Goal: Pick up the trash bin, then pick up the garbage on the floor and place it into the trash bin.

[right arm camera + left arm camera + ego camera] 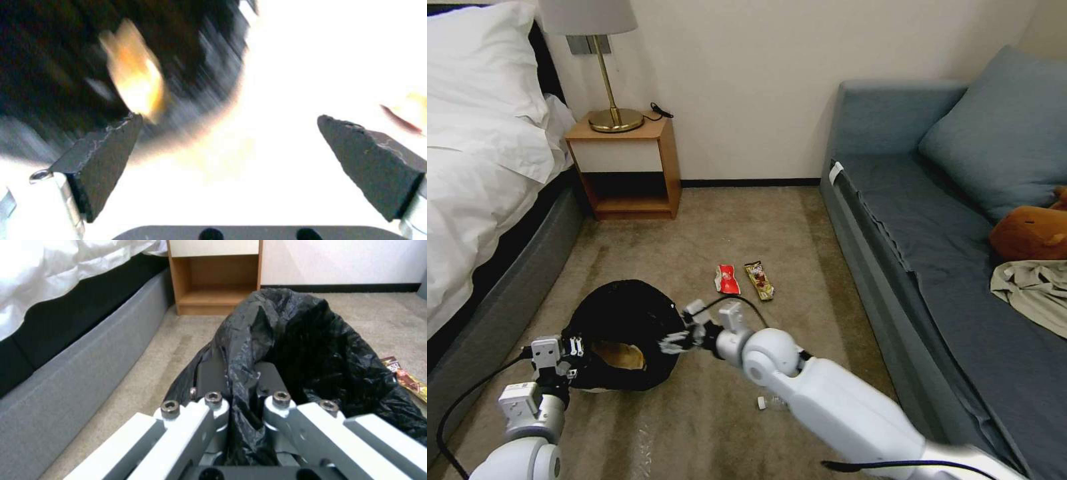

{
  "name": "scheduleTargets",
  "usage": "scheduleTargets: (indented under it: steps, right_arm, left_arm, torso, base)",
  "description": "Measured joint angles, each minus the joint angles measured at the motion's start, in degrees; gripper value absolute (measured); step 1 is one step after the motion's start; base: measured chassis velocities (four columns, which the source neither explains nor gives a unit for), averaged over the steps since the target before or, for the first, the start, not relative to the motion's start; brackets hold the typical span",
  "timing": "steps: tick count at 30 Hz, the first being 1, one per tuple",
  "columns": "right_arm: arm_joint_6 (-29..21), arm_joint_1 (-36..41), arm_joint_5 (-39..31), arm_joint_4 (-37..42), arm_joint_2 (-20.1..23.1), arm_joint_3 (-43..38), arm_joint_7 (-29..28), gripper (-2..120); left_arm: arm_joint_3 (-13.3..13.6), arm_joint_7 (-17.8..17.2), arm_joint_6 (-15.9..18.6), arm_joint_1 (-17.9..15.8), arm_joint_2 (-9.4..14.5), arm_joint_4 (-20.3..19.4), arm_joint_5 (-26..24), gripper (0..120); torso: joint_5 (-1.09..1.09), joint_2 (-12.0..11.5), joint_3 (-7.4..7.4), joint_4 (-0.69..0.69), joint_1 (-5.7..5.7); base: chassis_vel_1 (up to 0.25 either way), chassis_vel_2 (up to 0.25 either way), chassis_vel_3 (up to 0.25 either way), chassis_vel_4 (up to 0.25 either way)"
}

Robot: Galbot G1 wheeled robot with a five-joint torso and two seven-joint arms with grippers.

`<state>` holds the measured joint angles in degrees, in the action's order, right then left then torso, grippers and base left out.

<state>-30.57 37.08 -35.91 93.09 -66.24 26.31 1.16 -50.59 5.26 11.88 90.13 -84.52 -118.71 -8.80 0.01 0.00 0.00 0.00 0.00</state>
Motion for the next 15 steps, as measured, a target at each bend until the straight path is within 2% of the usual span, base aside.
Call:
scheduleTargets:
  steps: [1,2,5,12,14,15]
  right_arm:
    - [-0.78,0.07,2.20,-0.19,2.39,0.43,1.14,100]
    - [-0.78,0.07,2.20,-0.19,2.39,0.43,1.14,100]
    - [-2.96,1.32,7.19,-0.84,6.48,1.33,3.59,100]
    - [-4.07,2.62,11.31,-1.63,8.36,1.50,5.82,100]
    - [-4.63,2.99,12.52,-1.55,8.92,1.45,7.31,100]
    - [-5.37,3.63,14.35,-0.82,10.11,1.16,9.94,100]
  left_arm:
    - [-0.03,-0.01,-0.08,-0.02,0.05,0.18,-0.02,4]
    - [-0.03,-0.01,-0.08,-0.02,0.05,0.18,-0.02,4]
    - [0.01,0.01,-0.33,-0.11,0.26,0.73,-0.04,4]
    - [0.20,0.02,-0.42,-0.27,0.44,0.91,-0.03,4]
    - [0.25,0.02,-0.42,-0.36,0.53,0.98,-0.06,4]
    - [0.28,0.02,-0.43,-0.49,0.70,1.30,-0.12,4]
  torso:
    - [0.01,0.00,0.00,0.00,0.00]
    - [0.01,0.00,0.00,0.00,0.00]
    - [0.00,0.00,0.00,-0.01,0.00]
    - [0.00,0.00,0.00,0.00,0.00]
    - [0.00,0.00,0.00,0.00,0.00]
    - [-0.01,0.00,0.00,-0.01,0.00]
  base:
    - [0.000,0.000,0.000,0.000]
    - [0.000,0.000,0.000,0.000]
    - [0.000,0.000,0.000,0.000]
    - [0.000,0.000,0.000,0.000]
    - [0.000,0.000,0.000,0.000]
    - [0.000,0.000,0.000,0.000]
